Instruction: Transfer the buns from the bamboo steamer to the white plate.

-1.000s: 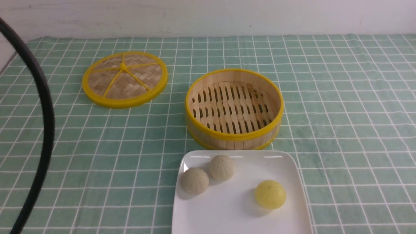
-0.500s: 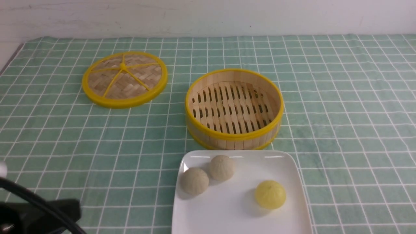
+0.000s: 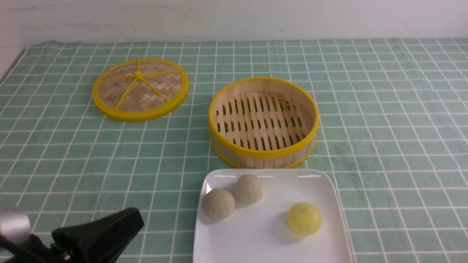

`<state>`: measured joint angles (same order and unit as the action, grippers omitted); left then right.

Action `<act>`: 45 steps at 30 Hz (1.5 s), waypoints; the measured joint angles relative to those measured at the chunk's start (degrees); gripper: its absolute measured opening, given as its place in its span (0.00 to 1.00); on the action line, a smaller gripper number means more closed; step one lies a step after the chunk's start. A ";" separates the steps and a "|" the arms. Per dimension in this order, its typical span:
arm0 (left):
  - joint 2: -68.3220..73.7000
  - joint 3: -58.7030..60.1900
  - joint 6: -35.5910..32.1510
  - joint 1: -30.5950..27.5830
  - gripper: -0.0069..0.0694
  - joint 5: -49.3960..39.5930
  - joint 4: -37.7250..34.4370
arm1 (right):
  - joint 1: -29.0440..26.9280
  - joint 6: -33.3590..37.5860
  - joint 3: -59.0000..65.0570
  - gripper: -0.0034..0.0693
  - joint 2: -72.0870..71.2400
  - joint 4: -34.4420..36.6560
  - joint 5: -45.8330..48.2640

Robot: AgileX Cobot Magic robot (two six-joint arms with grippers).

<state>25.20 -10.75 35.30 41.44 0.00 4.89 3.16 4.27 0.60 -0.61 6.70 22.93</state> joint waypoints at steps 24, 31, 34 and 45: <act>-7.22 3.29 -16.49 -29.93 0.13 -17.00 4.61 | 0.00 0.00 0.00 0.35 0.00 0.00 0.00; -19.86 11.50 -18.26 -35.09 0.14 -18.33 3.37 | 0.00 0.00 0.00 0.36 0.00 0.00 0.00; -24.20 12.27 -18.47 -35.45 0.15 -20.05 3.42 | 0.00 0.00 0.00 0.37 0.00 0.06 0.00; -25.82 12.18 -20.82 -39.66 0.15 -21.37 3.61 | 0.00 0.00 0.00 0.37 0.00 -0.05 0.00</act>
<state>-0.62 1.43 14.48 1.78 -21.37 8.50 3.16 4.27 0.60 -0.61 6.65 22.93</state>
